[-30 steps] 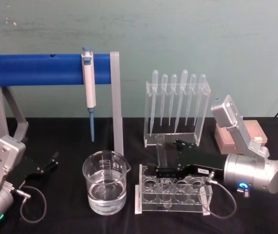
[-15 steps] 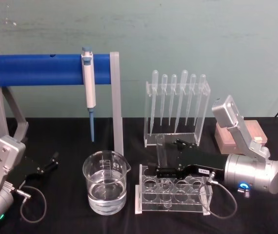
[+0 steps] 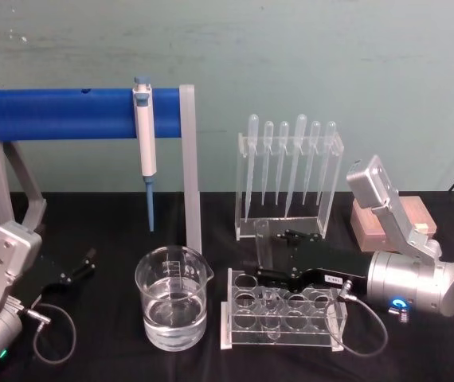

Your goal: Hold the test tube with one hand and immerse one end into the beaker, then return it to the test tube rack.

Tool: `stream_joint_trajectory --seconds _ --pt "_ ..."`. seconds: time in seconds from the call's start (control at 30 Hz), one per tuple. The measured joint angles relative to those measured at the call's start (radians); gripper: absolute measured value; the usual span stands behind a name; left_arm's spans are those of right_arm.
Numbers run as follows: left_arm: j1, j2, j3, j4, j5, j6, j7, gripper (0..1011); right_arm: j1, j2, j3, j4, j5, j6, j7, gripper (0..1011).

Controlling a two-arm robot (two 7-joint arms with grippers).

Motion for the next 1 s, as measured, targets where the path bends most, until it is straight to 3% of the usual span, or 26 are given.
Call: stream_joint_trajectory --seconds 0.57,1.0 --pt "0.0 0.0 0.0 0.0 0.0 0.0 0.0 1000 0.0 0.0 0.0 0.0 0.0 0.0 0.0 244" --pt "0.0 0.0 0.0 0.0 0.0 0.0 0.0 1000 -0.007 0.004 0.001 -0.015 0.002 -0.002 -0.008 242"
